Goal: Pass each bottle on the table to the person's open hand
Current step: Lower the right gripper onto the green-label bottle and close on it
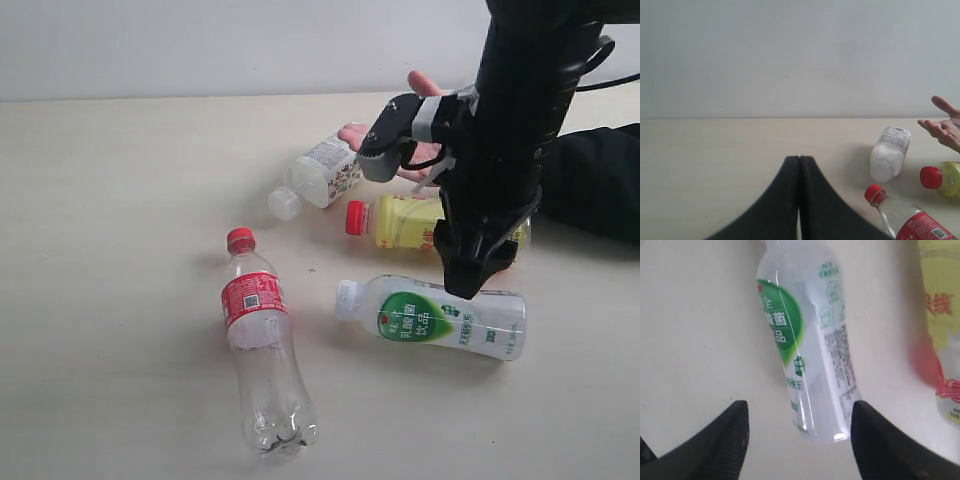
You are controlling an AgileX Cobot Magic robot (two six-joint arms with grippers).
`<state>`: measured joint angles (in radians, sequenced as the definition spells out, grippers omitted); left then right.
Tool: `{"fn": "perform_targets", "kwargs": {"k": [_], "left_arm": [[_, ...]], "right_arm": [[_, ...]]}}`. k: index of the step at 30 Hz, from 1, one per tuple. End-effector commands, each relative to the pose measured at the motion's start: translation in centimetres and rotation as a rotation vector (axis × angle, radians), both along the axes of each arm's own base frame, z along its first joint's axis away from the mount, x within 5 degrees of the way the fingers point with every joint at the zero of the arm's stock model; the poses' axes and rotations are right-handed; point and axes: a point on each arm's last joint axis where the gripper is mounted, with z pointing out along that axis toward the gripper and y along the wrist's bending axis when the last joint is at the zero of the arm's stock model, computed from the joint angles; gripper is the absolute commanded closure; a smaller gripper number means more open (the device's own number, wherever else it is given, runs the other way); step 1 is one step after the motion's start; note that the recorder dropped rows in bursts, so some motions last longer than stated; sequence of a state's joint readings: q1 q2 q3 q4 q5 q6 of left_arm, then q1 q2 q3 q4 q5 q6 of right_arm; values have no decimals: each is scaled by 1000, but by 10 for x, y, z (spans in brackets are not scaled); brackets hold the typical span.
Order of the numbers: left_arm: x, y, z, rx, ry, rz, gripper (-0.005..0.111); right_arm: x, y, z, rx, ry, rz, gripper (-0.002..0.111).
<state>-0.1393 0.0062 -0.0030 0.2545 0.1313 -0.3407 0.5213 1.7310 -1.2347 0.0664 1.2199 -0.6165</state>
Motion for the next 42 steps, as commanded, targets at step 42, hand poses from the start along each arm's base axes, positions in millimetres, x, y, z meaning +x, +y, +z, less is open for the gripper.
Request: {"fn": "perform_targets", "kwargs": {"k": [42], "left_arm": [[0, 0, 0, 2, -6, 1, 107]], "right_arm": [[11, 38, -56, 12, -18, 311, 38]]}}
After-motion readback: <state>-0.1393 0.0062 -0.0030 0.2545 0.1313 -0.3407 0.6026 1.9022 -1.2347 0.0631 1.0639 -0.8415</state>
